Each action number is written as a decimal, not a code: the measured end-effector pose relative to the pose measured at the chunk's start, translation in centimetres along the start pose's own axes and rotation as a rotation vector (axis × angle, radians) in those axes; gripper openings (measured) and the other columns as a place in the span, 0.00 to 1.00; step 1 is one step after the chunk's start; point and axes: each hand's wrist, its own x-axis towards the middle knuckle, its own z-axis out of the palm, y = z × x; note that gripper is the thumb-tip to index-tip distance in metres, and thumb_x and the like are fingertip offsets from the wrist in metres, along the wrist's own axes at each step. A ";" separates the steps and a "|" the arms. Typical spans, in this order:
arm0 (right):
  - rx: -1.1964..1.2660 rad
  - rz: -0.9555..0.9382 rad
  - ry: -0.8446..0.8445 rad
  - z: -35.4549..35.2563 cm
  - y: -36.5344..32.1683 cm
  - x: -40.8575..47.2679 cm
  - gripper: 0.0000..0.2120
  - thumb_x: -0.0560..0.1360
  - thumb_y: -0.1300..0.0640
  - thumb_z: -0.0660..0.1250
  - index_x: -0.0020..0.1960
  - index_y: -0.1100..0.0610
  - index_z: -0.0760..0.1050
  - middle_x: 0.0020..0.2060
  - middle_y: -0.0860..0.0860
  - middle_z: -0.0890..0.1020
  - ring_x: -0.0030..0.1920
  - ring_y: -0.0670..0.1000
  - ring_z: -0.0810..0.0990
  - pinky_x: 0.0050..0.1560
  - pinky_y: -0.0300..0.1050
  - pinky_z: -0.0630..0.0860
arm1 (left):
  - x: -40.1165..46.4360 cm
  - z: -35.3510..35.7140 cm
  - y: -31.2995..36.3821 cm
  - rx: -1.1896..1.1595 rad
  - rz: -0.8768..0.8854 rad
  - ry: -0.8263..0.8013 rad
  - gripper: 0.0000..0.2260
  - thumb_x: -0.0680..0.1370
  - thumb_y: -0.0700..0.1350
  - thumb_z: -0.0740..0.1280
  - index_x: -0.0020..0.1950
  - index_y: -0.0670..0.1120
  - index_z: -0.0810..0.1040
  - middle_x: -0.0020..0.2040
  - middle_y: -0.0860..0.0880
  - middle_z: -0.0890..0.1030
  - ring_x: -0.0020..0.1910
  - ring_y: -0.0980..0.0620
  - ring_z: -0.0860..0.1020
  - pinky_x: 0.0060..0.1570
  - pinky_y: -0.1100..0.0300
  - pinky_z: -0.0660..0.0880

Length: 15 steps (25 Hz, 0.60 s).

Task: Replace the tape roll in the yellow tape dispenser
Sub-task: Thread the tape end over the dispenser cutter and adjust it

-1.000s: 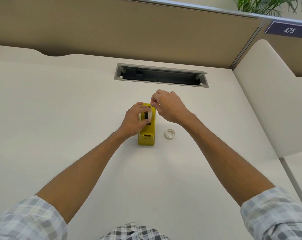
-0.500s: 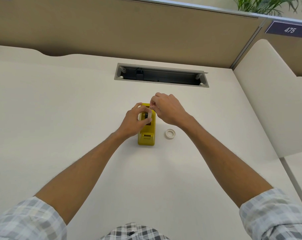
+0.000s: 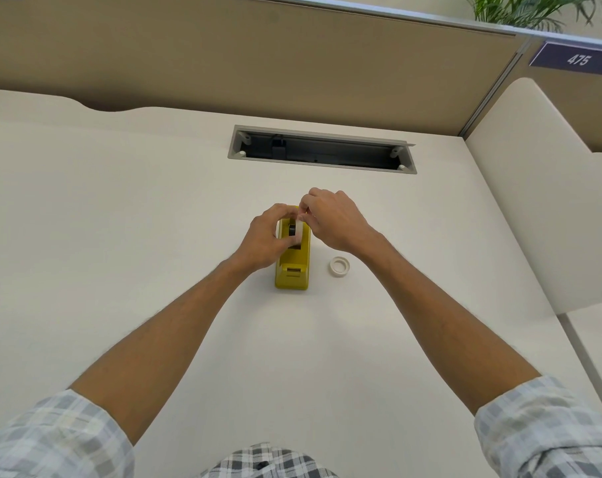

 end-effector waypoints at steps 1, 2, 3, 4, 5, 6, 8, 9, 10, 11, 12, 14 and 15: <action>-0.005 -0.002 -0.004 0.0 0.0 0.0 0.09 0.80 0.53 0.61 0.53 0.57 0.77 0.48 0.53 0.80 0.44 0.50 0.76 0.45 0.43 0.67 | 0.0 0.0 0.0 -0.012 -0.003 0.004 0.22 0.73 0.43 0.73 0.65 0.51 0.72 0.63 0.52 0.77 0.62 0.53 0.73 0.58 0.62 0.68; -0.010 -0.003 -0.008 0.1 0.0 0.0 0.09 0.80 0.53 0.61 0.53 0.57 0.77 0.48 0.53 0.80 0.44 0.50 0.76 0.44 0.43 0.67 | 0.0 0.0 0.0 -0.023 -0.008 0.005 0.24 0.72 0.42 0.74 0.66 0.52 0.71 0.62 0.53 0.77 0.60 0.55 0.72 0.55 0.67 0.67; -0.015 -0.004 -0.011 0.2 0.0 -0.1 0.09 0.80 0.53 0.61 0.53 0.57 0.77 0.47 0.53 0.80 0.43 0.50 0.75 0.43 0.43 0.66 | 0.0 -0.1 0.0 -0.031 -0.008 0.003 0.25 0.72 0.41 0.74 0.65 0.53 0.70 0.60 0.55 0.77 0.59 0.56 0.72 0.52 0.72 0.66; -0.020 -0.004 -0.014 0.4 -0.1 -0.1 0.09 0.80 0.54 0.61 0.53 0.57 0.77 0.47 0.53 0.80 0.42 0.50 0.74 0.42 0.43 0.65 | 0.0 0.0 0.1 -0.034 -0.001 0.001 0.26 0.71 0.39 0.74 0.65 0.54 0.70 0.58 0.57 0.77 0.57 0.57 0.72 0.48 0.77 0.65; -0.024 -0.002 -0.016 0.5 -0.1 -0.1 0.09 0.80 0.54 0.61 0.53 0.57 0.77 0.46 0.53 0.80 0.41 0.50 0.73 0.42 0.43 0.65 | 0.0 0.0 0.1 -0.034 0.008 -0.003 0.27 0.70 0.38 0.74 0.65 0.55 0.70 0.56 0.58 0.77 0.56 0.57 0.73 0.46 0.79 0.66; -0.025 0.001 -0.016 0.7 -0.1 -0.2 0.09 0.80 0.54 0.61 0.53 0.57 0.77 0.46 0.53 0.80 0.40 0.49 0.73 0.42 0.43 0.66 | 0.0 0.1 0.0 -0.038 0.018 -0.006 0.27 0.70 0.37 0.74 0.65 0.54 0.71 0.56 0.59 0.76 0.56 0.57 0.73 0.48 0.77 0.67; -0.023 0.006 -0.017 0.9 -0.1 -0.2 0.09 0.80 0.55 0.61 0.53 0.57 0.77 0.46 0.53 0.80 0.41 0.50 0.75 0.42 0.43 0.69 | -0.1 0.2 -0.1 -0.053 0.030 -0.003 0.28 0.69 0.36 0.74 0.65 0.53 0.71 0.56 0.59 0.77 0.57 0.58 0.74 0.51 0.73 0.69; -0.021 0.007 -0.018 1.0 -0.1 -0.2 0.08 0.80 0.55 0.61 0.53 0.57 0.77 0.46 0.53 0.80 0.41 0.51 0.76 0.43 0.44 0.71 | -0.1 0.3 -0.2 -0.061 0.033 0.001 0.28 0.69 0.36 0.74 0.66 0.53 0.71 0.56 0.59 0.77 0.57 0.58 0.74 0.50 0.74 0.69; -0.019 0.009 -0.020 1.1 -0.1 -0.2 0.08 0.80 0.55 0.61 0.54 0.57 0.77 0.46 0.53 0.80 0.42 0.51 0.77 0.45 0.46 0.72 | -0.1 0.4 -0.2 -0.066 0.035 0.004 0.29 0.69 0.35 0.74 0.66 0.53 0.71 0.57 0.59 0.77 0.58 0.58 0.74 0.49 0.74 0.68; -0.019 0.012 -0.020 1.2 -0.1 -0.1 0.08 0.80 0.55 0.62 0.54 0.57 0.77 0.46 0.53 0.80 0.42 0.52 0.77 0.46 0.47 0.73 | -0.1 0.5 -0.3 -0.063 0.039 0.008 0.30 0.69 0.35 0.74 0.66 0.53 0.71 0.57 0.59 0.77 0.58 0.58 0.74 0.49 0.75 0.68; -0.018 0.017 -0.020 1.3 -0.1 -0.1 0.08 0.80 0.55 0.62 0.54 0.57 0.77 0.46 0.53 0.80 0.42 0.52 0.77 0.46 0.47 0.74 | -0.1 0.5 -0.3 -0.049 0.045 0.014 0.30 0.69 0.35 0.74 0.66 0.53 0.71 0.57 0.58 0.77 0.57 0.58 0.74 0.48 0.76 0.67; -0.012 0.024 -0.024 1.5 -0.1 0.0 0.08 0.80 0.54 0.62 0.54 0.57 0.77 0.46 0.53 0.80 0.43 0.52 0.78 0.47 0.47 0.74 | 0.0 0.6 -0.4 -0.017 0.066 0.031 0.30 0.68 0.35 0.74 0.66 0.53 0.71 0.57 0.58 0.78 0.56 0.59 0.74 0.46 0.80 0.67; -0.009 0.026 -0.027 1.6 -0.1 0.0 0.08 0.80 0.54 0.62 0.54 0.57 0.77 0.47 0.53 0.80 0.43 0.51 0.78 0.47 0.47 0.74 | 0.0 0.7 -0.5 -0.010 0.076 0.037 0.30 0.68 0.35 0.74 0.66 0.53 0.71 0.56 0.58 0.77 0.55 0.59 0.74 0.45 0.82 0.67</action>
